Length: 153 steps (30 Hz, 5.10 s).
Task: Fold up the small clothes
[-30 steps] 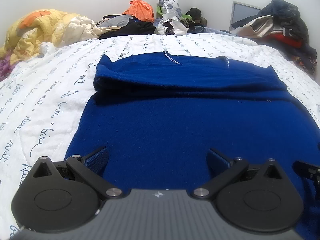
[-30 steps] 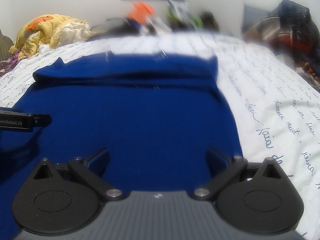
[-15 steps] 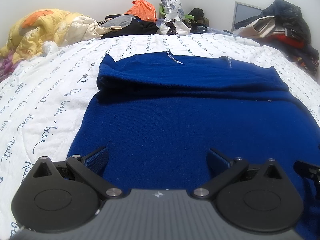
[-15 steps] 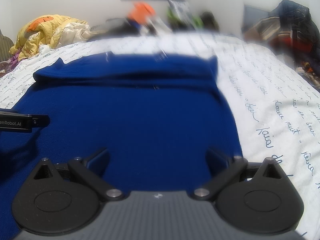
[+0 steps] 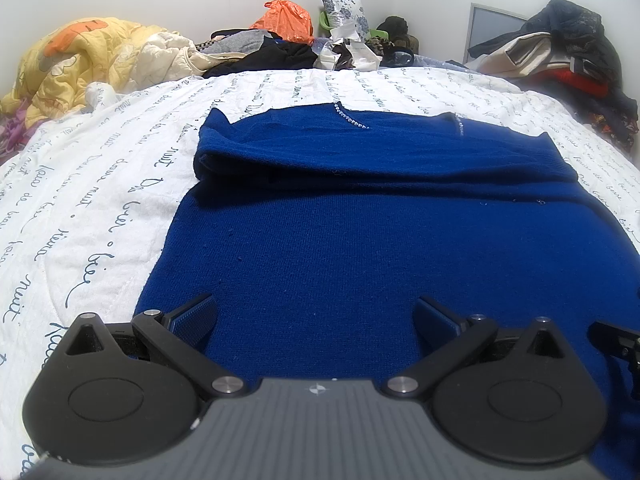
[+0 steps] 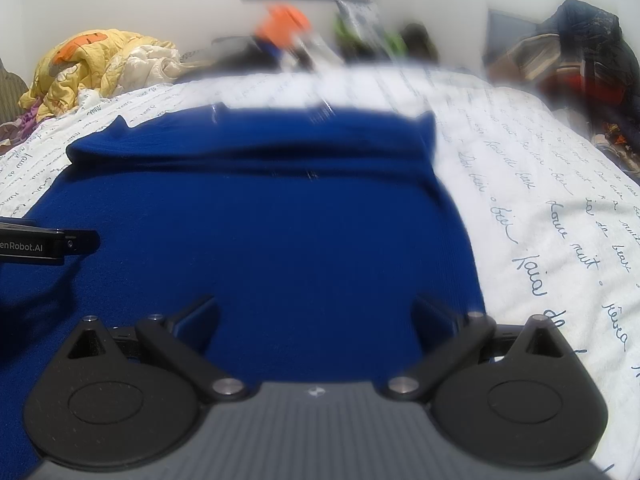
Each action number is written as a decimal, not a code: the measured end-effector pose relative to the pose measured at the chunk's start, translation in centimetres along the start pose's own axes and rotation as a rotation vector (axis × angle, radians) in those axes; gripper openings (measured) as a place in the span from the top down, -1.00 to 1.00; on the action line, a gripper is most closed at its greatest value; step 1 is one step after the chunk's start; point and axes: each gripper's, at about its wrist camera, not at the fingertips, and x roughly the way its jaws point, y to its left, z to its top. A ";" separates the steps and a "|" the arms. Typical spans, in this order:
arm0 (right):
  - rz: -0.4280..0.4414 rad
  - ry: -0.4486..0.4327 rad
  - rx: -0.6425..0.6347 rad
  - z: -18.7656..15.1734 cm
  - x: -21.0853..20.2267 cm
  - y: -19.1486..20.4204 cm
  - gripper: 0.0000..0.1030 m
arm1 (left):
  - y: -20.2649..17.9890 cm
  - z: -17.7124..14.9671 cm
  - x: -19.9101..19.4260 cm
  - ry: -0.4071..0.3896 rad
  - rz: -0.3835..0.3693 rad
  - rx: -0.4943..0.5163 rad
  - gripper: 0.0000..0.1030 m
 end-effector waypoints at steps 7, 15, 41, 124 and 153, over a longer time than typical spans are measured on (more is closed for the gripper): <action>0.000 0.000 0.000 0.0 0.0 0.0 -1.00 | 0.0 -0.1 0.0 0.001 0.004 -0.002 -1.00; 0.000 0.000 0.000 0.0 0.0 0.0 -1.00 | -0.4 -1.7 -3.0 0.068 0.017 -0.013 -1.00; 0.000 0.000 -0.001 0.0 0.0 0.0 -1.00 | -0.5 -3.8 -4.7 0.004 -0.006 0.010 -1.00; 0.629 0.334 0.569 -5.5 -10.8 -14.1 0.86 | 12.4 -5.1 -15.5 0.308 -0.365 -0.279 0.94; 0.240 0.162 0.386 10.5 8.1 -16.5 -0.16 | 14.7 9.0 2.4 0.081 -0.103 -0.299 -0.72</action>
